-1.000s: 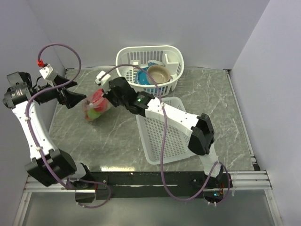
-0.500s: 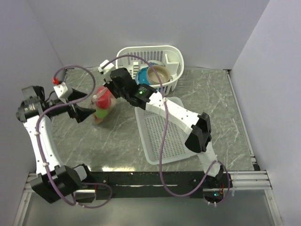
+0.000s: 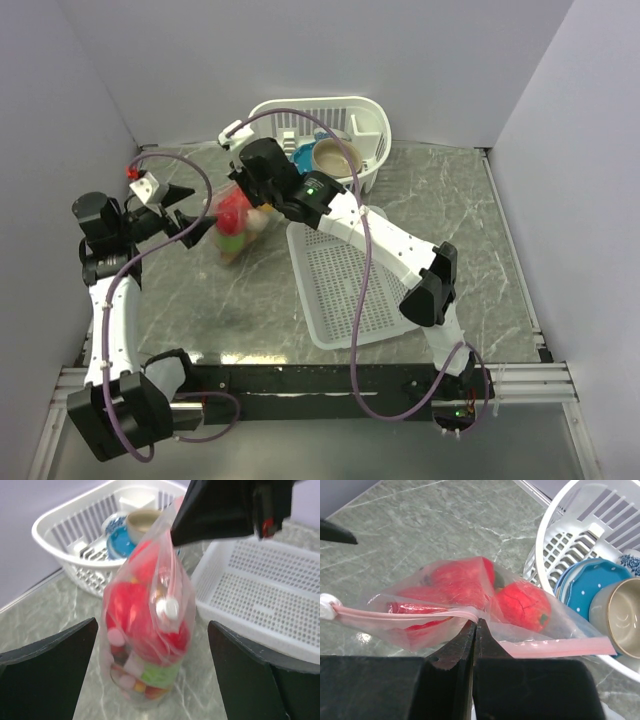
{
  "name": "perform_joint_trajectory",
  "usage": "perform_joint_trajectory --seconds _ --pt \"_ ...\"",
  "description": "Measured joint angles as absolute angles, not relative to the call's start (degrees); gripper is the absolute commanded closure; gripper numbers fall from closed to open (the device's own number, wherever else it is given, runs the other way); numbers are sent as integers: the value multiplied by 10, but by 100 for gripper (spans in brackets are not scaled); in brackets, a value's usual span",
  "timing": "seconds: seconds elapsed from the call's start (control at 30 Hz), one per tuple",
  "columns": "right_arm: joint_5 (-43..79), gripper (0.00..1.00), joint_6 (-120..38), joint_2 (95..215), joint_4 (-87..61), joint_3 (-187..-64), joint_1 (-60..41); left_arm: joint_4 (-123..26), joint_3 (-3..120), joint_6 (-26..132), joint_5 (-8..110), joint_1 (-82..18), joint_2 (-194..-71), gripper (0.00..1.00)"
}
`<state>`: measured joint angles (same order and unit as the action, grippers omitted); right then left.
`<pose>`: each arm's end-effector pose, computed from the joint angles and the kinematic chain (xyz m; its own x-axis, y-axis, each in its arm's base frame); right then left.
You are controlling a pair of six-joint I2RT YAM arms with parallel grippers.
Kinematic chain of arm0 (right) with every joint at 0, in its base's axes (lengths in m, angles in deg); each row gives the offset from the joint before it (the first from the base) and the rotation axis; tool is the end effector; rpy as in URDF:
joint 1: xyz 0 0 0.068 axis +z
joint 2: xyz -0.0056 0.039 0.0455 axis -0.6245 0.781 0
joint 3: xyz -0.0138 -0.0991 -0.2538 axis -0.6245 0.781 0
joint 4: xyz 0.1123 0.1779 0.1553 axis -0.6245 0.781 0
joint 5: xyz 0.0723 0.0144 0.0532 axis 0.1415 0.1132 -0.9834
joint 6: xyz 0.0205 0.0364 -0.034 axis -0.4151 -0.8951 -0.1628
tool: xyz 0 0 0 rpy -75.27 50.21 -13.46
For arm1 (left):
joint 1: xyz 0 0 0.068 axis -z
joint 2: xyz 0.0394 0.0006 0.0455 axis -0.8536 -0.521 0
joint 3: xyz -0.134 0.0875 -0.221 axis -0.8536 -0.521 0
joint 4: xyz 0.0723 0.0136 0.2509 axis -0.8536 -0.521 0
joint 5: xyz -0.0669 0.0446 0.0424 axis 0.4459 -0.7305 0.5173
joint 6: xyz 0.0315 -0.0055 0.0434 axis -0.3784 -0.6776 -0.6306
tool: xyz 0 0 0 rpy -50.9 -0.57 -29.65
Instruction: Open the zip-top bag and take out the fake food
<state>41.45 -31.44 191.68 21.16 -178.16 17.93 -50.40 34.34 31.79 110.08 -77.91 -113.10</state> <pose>0.2672 0.3879 0.4074 -0.1934 -0.3778 -0.9055 -0.6820 0.7152 -0.1528 0.2103 0.0389 0.3442 -0.0110 0.0614 -0.9981 0.7490 0.6618 0.0325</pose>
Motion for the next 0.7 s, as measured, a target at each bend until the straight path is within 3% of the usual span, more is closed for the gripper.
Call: perform_joint_trajectory --seconds 0.23,0.4,0.47,0.5,0.53,0.6,0.63,0.7 --pt "416 100 -321 1912 223 -1781 181 -457 374 373 1113 -736 -1200 8" --pt "427 100 -321 1908 231 -1781 181 -542 374 322 1124 -728 -1205 11" --pt "430 100 -321 1906 231 -1781 181 -588 374 287 1125 -728 -1198 18" --pt "430 100 -321 1905 232 -1781 181 -602 374 277 1125 -728 -1193 25" --pt "430 100 -321 1903 232 -1780 181 -611 374 270 1125 -728 -1189 50" --pt "430 100 -322 1901 232 -1780 181 -624 376 263 1125 -728 -1180 86" --pt "431 100 -323 1898 231 -1778 181 -628 380 260 1125 -728 -1179 99" --pt "430 100 -325 1888 229 -1766 181 -638 397 250 1127 -728 -1184 99"
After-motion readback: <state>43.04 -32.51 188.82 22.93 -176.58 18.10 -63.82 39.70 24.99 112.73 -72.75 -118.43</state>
